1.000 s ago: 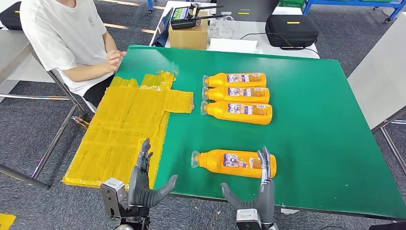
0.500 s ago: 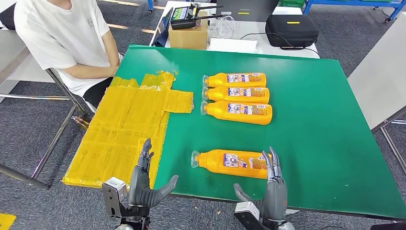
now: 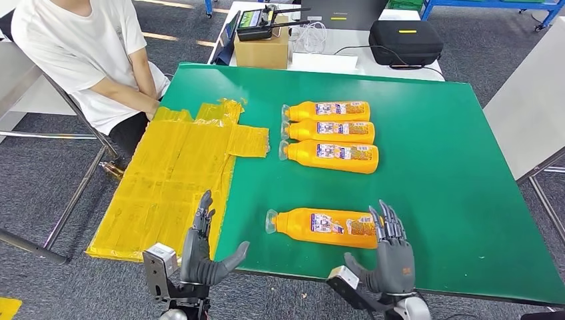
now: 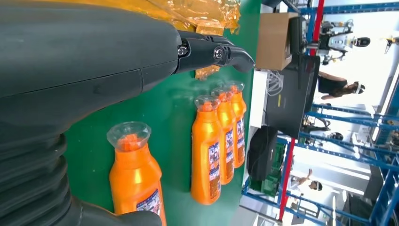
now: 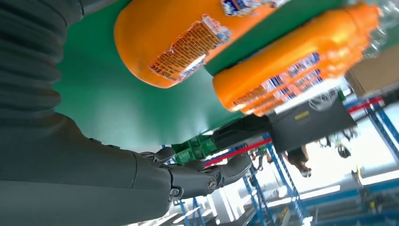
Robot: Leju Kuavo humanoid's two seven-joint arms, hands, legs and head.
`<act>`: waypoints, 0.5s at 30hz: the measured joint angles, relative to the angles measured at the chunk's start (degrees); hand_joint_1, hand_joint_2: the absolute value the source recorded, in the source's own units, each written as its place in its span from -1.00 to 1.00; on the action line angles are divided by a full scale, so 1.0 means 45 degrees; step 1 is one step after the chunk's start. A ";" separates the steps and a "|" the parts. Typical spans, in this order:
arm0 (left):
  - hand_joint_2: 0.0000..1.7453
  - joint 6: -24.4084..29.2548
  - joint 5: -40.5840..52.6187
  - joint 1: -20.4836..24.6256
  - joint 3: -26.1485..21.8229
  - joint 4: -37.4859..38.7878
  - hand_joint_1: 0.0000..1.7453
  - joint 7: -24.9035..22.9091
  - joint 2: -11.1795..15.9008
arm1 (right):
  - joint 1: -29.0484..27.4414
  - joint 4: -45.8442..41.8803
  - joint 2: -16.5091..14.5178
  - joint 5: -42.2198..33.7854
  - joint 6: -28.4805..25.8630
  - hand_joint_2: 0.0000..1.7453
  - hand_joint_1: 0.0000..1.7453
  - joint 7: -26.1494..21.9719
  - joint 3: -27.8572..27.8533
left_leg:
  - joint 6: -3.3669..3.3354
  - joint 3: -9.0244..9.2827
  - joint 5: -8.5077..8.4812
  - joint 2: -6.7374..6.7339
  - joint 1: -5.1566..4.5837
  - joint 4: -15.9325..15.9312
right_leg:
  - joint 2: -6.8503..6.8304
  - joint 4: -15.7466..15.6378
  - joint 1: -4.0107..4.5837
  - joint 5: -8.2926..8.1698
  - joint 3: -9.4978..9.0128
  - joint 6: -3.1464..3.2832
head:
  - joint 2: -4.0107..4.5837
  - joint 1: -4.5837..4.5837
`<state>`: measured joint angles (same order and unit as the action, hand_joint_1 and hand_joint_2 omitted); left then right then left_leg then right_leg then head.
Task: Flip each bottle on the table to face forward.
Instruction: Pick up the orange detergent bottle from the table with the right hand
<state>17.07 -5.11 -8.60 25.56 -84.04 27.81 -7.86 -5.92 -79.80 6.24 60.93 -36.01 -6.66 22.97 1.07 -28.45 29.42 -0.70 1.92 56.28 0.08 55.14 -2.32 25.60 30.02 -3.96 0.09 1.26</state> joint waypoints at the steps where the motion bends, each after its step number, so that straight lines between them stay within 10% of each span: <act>1: 1.00 -0.0044 0.0025 0.0006 -0.0035 0.0000 -1.00 -0.0021 -0.0028 | 0.0134 0.0102 0.0053 0.0079 0.0177 1.00 -1.00 0.0046 -0.0032 | 0.0000 0.0001 0.0000 0.0000 0.0000 0.0000 | 0.0000 0.0000 0.0000 0.0000 0.0000 0.0000 | 0.0000 -0.0001; 15: 1.00 -0.0616 0.0213 0.0266 -0.0258 0.0045 -1.00 -0.0147 -0.0291 | 0.2294 0.2718 0.0127 0.0385 0.2989 1.00 -1.00 0.0360 0.0117 | 0.0000 -0.0001 -0.0001 0.0003 0.0000 0.0002 | -0.0001 0.0001 0.0000 -0.0001 -0.0002 0.0000 | 0.0000 0.0001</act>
<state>14.30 -4.15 -7.40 24.40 -83.84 27.15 -9.17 4.41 -67.57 6.81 62.66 -22.56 -5.04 23.50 1.06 -28.45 29.42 -0.68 1.92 56.28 0.07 55.15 -2.32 25.60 30.01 -3.95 0.09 1.26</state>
